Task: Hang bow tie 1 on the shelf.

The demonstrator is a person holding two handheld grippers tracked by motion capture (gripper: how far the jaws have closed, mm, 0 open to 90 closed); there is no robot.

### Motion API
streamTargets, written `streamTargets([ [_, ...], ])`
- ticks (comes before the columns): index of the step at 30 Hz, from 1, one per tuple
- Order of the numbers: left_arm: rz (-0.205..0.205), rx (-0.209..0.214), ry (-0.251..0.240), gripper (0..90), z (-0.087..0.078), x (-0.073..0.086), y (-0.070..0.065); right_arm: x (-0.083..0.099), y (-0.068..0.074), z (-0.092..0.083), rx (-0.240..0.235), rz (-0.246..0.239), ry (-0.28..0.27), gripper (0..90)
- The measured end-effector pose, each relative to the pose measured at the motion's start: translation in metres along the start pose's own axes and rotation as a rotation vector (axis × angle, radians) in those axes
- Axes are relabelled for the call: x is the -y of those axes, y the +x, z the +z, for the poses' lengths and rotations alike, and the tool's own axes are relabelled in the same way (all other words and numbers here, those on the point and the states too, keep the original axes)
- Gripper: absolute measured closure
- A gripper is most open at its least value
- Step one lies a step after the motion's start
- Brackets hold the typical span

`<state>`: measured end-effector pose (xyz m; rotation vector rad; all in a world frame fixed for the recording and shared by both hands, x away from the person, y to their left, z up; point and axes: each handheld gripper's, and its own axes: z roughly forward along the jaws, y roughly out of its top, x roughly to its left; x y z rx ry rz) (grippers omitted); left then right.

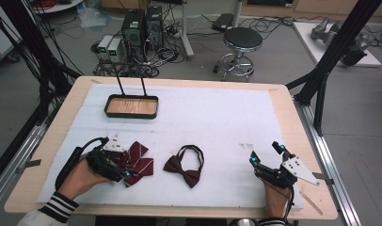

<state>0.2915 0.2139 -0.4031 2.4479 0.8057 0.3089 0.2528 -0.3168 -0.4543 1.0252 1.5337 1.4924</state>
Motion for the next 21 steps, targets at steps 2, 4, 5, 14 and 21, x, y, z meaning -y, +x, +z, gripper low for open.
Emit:
streamTargets([
  [2, -0.003, 0.011, 0.006, 23.2, 0.001, 0.0, 0.001, 0.0, 0.0, 0.0, -0.002, -0.003, -0.002, 10.9],
  [4, -0.008, 0.015, 0.011, 25.0, 0.002, 0.001, 0.002, 0.0, 0.0, 0.0, 0.001, -0.002, 0.0, 10.9],
  [5, -0.013, 0.011, 0.013, 25.0, 0.003, 0.001, 0.003, 0.0, 0.0, 0.0, 0.001, -0.002, 0.0, 10.9],
  [14, -0.01, 0.023, 0.054, 30.3, 0.009, 0.0, 0.003, 0.0, 0.0, 0.0, 0.0, 0.0, 0.0, 11.0],
  [21, -0.02, 0.036, 0.071, 36.6, 0.013, 0.0, 0.005, 0.0, 0.0, 0.0, 0.001, 0.001, 0.0, 11.0],
])
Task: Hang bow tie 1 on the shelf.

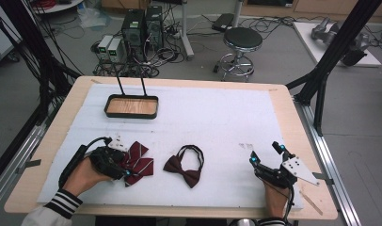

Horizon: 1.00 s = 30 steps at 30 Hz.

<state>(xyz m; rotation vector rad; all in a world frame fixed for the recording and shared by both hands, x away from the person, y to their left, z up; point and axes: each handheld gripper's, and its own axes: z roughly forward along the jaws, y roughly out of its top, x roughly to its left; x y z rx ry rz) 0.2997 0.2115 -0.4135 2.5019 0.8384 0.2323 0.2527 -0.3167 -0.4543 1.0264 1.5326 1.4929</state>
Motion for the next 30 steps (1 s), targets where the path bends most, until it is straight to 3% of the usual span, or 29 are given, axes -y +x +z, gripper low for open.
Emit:
streamTargets([
  [10, -0.01, 0.015, 0.024, 53.3, 0.0016, 0.0025, 0.0029, 0.0, 0.0002, 0.0, -0.001, 0.0, -0.001, 10.9],
  [16, -0.014, 0.002, 0.029, 61.1, 0.0018, 0.0015, 0.0036, 0.0, 0.0002, 0.0001, -0.001, -0.003, -0.001, 10.9],
  [22, -0.004, 0.007, 0.036, 64.7, 0.0013, 0.0009, 0.004, -0.0001, 0.0003, 0.0002, -0.001, -0.004, -0.001, 10.9],
  [30, -0.005, 0.0, 0.0, 65.3, 0.001, 0.0049, 0.0028, 0.0, 0.0003, 0.0002, -0.001, -0.004, -0.002, 10.9],
])
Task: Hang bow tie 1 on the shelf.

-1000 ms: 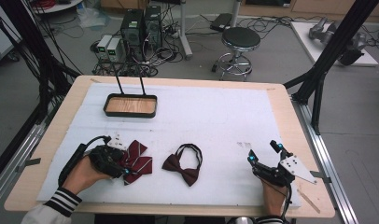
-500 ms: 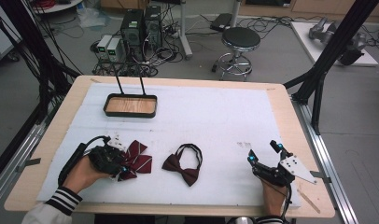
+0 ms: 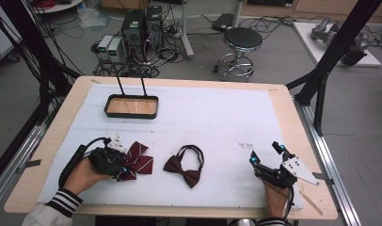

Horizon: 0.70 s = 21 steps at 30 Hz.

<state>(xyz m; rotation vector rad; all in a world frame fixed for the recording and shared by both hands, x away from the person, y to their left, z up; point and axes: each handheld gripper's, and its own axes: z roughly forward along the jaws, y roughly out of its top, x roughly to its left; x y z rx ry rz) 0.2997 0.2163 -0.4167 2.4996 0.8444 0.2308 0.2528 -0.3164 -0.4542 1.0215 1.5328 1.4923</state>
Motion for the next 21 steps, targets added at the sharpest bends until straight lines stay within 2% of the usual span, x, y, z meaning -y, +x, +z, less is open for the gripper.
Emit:
streamTargets([
  [6, 0.008, -0.012, -0.019, 65.5, -0.002, 0.002, 0.0, 0.0, 0.0, 0.0, 0.0, 0.0, 0.0, 10.9],
  [9, 0.003, -0.02, -0.046, 65.6, -0.004, 0.002, 0.001, 0.0, 0.0, 0.0, 0.0, 0.0, 0.0, 10.9],
  [17, 0.014, -0.062, -0.16, 65.5, -0.022, -0.001, 0.004, 0.0, 0.0, 0.0, 0.0, -0.001, 0.0, 10.9],
  [21, 0.007, -0.082, -0.223, 65.5, -0.031, 0.0, 0.006, 0.0, 0.0, 0.0, 0.0, 0.0, 0.0, 11.0],
])
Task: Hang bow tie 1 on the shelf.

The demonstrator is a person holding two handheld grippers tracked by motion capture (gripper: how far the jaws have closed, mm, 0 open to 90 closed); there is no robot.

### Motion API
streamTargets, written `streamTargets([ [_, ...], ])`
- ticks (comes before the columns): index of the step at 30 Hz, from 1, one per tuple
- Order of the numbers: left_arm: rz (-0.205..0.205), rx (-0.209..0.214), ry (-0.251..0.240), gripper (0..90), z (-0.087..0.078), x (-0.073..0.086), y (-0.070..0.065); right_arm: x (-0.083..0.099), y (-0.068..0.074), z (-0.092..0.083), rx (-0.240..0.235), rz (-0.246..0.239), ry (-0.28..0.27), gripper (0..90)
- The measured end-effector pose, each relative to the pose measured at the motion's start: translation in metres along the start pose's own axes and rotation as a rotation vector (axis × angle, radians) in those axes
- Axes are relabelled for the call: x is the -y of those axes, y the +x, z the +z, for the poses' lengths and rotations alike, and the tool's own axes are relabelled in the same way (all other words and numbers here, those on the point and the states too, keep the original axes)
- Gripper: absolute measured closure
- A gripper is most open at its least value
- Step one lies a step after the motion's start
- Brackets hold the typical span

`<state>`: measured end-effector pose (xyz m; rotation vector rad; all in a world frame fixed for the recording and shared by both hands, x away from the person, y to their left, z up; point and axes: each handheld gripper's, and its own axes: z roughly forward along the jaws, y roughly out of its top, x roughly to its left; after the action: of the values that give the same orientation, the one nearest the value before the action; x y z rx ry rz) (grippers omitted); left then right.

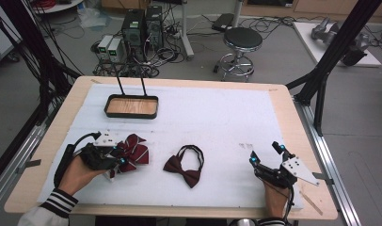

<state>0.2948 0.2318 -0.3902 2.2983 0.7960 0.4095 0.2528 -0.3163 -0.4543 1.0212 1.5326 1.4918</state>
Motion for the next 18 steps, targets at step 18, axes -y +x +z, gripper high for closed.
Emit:
streamTargets([
  [18, -0.049, -0.085, -0.24, 65.5, -0.033, -0.01, 0.018, 0.0, 0.0, 0.0, 0.0, -0.003, 0.001, 10.9],
])
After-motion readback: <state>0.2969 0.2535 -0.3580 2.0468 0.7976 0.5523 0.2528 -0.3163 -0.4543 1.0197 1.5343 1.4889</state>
